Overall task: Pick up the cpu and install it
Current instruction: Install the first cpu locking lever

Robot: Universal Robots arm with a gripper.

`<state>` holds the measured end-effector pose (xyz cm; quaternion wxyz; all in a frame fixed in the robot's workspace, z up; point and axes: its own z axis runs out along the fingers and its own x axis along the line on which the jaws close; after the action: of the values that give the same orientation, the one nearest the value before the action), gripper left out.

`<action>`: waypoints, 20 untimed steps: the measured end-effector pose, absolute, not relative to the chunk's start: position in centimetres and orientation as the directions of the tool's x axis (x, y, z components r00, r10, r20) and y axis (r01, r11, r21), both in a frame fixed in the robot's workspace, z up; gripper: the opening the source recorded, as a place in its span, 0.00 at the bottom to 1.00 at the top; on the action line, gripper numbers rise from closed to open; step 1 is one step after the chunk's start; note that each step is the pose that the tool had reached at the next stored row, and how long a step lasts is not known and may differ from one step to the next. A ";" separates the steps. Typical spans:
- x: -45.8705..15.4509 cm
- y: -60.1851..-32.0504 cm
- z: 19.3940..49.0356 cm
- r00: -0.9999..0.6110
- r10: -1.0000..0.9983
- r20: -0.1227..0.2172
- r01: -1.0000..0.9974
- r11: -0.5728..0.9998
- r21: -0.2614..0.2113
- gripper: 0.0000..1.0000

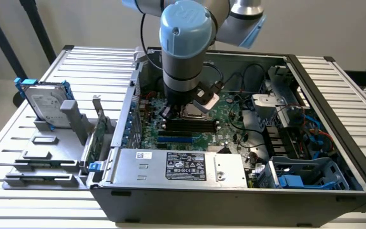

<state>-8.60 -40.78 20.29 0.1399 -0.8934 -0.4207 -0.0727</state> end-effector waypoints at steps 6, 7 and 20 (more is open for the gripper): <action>-8.6 -40.6 19.9 0.635 0.733 0.243 0.772 -0.608 -0.185 0.11; -8.6 -40.6 19.9 0.635 0.733 0.243 0.772 -0.608 -0.185 0.11; -8.6 -40.3 19.4 0.635 0.738 0.226 0.772 -0.612 -0.171 0.11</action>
<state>-8.64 -40.31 19.36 0.1266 -0.8954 -0.4217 -0.0666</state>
